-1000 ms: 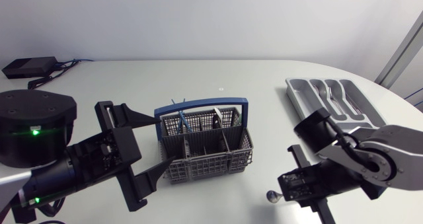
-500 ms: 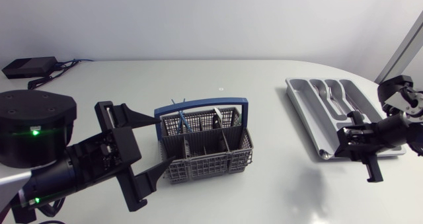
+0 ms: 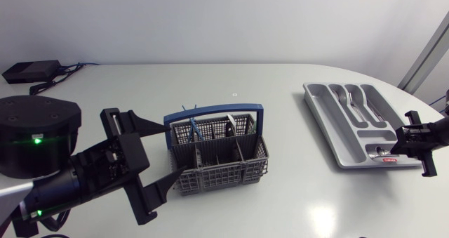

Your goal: Unload the cutlery basket into the drawer organizer.

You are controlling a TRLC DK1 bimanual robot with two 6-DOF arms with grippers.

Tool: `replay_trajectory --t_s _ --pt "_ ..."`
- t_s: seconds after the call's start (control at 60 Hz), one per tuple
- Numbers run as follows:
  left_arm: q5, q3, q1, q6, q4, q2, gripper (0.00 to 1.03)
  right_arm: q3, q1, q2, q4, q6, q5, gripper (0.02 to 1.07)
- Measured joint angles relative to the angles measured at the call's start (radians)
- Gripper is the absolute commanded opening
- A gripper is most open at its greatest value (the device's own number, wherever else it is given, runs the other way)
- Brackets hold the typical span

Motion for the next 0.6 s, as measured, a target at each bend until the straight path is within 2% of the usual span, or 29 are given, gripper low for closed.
replay_trajectory --t_s 0.133,0.167,0.233,0.3,0.467,0.6 --pt "-0.001 0.000 -0.001 -0.011 0.000 0.000 0.92 -0.004 0.002 0.031 0.066 -0.003 0.011 0.09" --pt "-0.001 0.000 -0.001 -0.011 -0.001 0.000 0.92 -0.008 0.005 0.034 0.084 -0.003 0.022 0.20" --pt "-0.001 0.000 -0.001 -0.014 -0.004 -0.002 0.92 -0.012 0.008 0.037 0.105 -0.002 0.027 0.52" --pt "-0.001 0.000 -0.001 -0.014 -0.015 -0.013 0.92 -0.012 0.009 0.039 0.114 0.003 0.027 0.66" --pt "0.000 -0.001 0.017 -0.030 -0.031 -0.072 0.92 -0.012 0.009 0.014 0.072 0.042 0.013 0.72" --pt "0.000 -0.031 0.077 -0.034 -0.031 -0.103 0.92 -0.028 0.025 -0.115 0.005 0.124 -0.051 0.72"
